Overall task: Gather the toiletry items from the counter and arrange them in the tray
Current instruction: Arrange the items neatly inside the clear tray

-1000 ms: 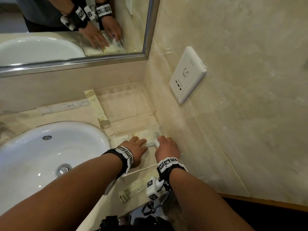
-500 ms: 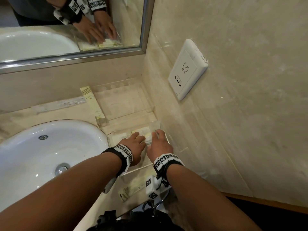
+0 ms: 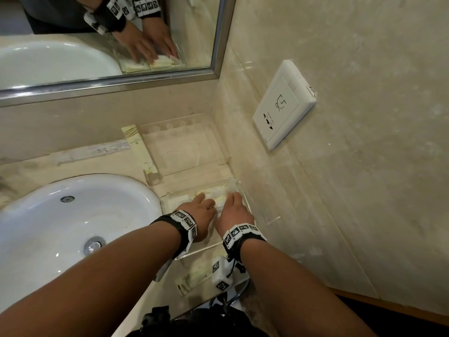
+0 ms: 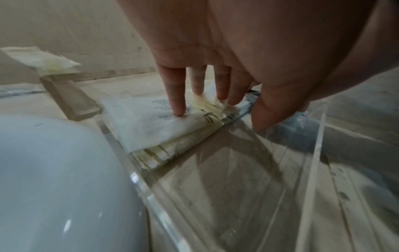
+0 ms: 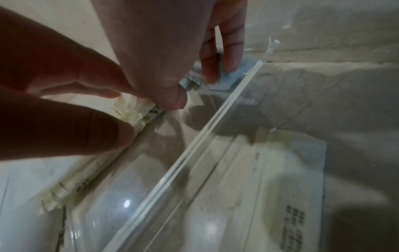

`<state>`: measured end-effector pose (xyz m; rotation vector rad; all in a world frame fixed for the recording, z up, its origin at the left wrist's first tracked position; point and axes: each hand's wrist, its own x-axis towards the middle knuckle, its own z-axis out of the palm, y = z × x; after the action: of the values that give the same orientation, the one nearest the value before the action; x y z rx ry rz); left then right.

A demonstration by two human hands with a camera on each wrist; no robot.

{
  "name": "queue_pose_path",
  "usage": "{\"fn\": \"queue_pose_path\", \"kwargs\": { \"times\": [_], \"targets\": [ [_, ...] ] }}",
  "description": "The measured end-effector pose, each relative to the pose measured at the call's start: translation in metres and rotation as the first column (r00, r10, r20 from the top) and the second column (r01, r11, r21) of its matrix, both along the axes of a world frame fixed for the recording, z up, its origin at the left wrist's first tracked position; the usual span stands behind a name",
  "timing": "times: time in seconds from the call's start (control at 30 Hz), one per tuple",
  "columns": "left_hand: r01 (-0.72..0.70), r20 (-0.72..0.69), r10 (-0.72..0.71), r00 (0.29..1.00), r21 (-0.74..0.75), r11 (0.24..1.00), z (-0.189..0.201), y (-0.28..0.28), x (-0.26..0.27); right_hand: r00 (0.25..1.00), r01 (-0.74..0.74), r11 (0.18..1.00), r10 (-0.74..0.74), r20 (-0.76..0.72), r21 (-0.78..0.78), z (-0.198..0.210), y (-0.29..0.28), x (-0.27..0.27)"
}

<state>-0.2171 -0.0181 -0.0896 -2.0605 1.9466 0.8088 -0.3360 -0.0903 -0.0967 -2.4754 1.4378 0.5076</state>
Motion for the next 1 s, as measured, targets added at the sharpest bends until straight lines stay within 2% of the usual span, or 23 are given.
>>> {"fn": "queue_pose_path", "kwargs": {
  "times": [0.17, 0.5, 0.7, 0.83, 1.0],
  "targets": [
    [0.001, 0.003, -0.001, 1.0, -0.002, 1.0, -0.002, 0.003, 0.001, 0.998, -0.019, 0.998, 0.016, 0.055, 0.063, -0.002, 0.002, -0.009],
    [0.04, 0.027, -0.037, 0.999, -0.102, 0.994, 0.0, 0.009, 0.001, 0.999, -0.022, 0.999, 0.021, 0.048, 0.034, -0.003, 0.004, -0.008],
    [0.014, 0.025, -0.013, 1.0, -0.025, 1.0, -0.006, 0.001, 0.002, 0.999, 0.017, 0.998, -0.021, 0.05, 0.067, -0.005, 0.002, -0.004],
    [0.046, 0.059, -0.049, 0.997, 0.059, 0.997, 0.0, -0.003, -0.004, 1.0, -0.015, 0.996, 0.014, 0.012, 0.087, -0.005, 0.0, -0.006],
    [0.007, 0.059, -0.013, 0.998, 0.098, 0.995, 0.001, -0.007, -0.007, 1.0, -0.024, 0.997, 0.025, -0.015, 0.072, -0.006, 0.0, -0.005]
  ]
}}
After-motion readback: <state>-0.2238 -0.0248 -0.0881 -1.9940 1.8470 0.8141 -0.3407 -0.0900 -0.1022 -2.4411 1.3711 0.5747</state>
